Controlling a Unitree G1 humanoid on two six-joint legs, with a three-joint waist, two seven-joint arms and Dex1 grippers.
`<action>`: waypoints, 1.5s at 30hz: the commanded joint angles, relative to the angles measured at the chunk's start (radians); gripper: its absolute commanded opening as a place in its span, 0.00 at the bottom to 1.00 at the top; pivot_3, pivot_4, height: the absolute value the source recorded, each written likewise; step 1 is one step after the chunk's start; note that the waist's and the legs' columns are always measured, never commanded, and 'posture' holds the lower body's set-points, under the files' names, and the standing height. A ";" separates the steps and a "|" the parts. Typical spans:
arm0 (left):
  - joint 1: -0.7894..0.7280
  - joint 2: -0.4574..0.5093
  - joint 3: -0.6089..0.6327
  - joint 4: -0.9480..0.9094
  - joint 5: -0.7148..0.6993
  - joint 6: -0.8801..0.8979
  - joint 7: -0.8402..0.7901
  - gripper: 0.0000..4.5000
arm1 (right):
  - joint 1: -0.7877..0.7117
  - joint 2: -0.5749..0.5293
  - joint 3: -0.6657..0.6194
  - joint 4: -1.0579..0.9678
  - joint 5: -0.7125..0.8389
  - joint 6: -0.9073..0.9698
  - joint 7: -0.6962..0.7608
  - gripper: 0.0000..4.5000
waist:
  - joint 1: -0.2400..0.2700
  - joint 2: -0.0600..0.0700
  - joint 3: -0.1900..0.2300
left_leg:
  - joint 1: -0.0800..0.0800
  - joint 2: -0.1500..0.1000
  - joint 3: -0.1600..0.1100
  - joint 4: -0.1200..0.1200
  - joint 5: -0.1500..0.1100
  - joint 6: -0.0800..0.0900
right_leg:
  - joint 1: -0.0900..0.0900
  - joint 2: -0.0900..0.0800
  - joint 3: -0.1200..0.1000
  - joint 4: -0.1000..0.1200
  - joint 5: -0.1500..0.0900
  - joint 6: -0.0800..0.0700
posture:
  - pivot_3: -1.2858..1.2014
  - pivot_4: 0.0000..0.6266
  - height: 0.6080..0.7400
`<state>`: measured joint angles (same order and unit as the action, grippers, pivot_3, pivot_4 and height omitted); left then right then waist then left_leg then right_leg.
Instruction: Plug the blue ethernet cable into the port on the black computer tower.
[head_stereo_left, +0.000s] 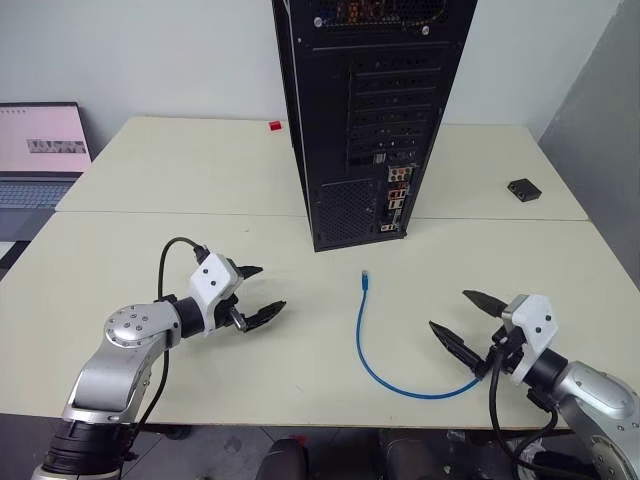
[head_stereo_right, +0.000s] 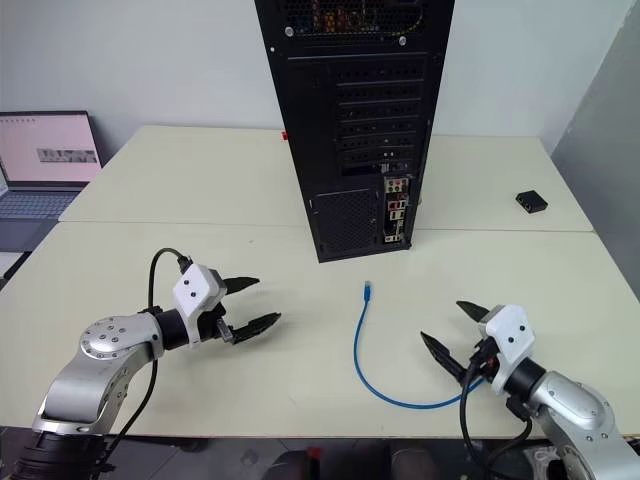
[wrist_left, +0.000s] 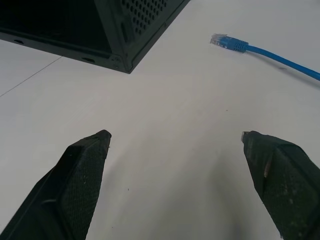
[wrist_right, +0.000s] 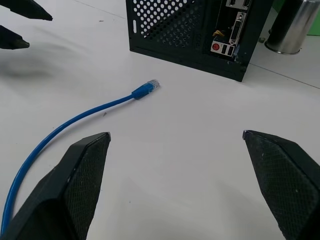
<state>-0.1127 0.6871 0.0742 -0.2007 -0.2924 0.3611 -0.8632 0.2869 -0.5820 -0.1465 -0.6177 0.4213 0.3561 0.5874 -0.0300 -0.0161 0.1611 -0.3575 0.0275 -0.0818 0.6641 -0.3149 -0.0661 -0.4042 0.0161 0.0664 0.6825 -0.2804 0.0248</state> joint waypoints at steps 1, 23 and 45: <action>0.003 0.001 0.029 -0.054 -0.031 -0.020 -0.005 0.99 | -0.001 -0.005 -0.028 -0.027 0.007 -0.016 0.009 1.00 | 0.000 0.000 0.000 | 0.000 0.000 0.000 0.000 0.000 0.000 | 0.000 0.000 0.000 0.000 0.000 0.000 | 0.52 0.24 1.00; 0.005 0.019 0.010 -0.105 -0.067 0.022 -0.029 0.99 | 0.014 -0.004 0.009 -0.097 0.022 0.025 0.005 1.00 | 0.000 0.000 0.000 | 0.000 0.000 0.000 0.000 0.000 0.000 | 0.000 0.000 0.000 0.000 0.000 0.000 | 0.52 0.24 1.00; -0.182 0.030 -0.107 0.120 -0.019 -0.136 -0.232 0.99 | -0.370 0.378 0.416 0.143 -0.188 0.365 -0.377 1.00 | -0.002 0.000 0.000 | -0.002 0.000 -0.001 0.000 0.000 0.000 | -0.002 0.000 -0.001 0.000 0.000 0.000 | 0.52 0.24 1.00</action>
<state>-0.2788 0.7203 -0.0332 -0.0763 -0.3105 0.2484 -1.0862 -0.0663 -0.2168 0.2611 -0.4683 0.2504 0.7134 0.2335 -0.0321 -0.0162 0.1614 -0.3598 0.0273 -0.0823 0.6643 -0.3148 -0.0662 -0.4064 0.0160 0.0656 0.6821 -0.2804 0.0246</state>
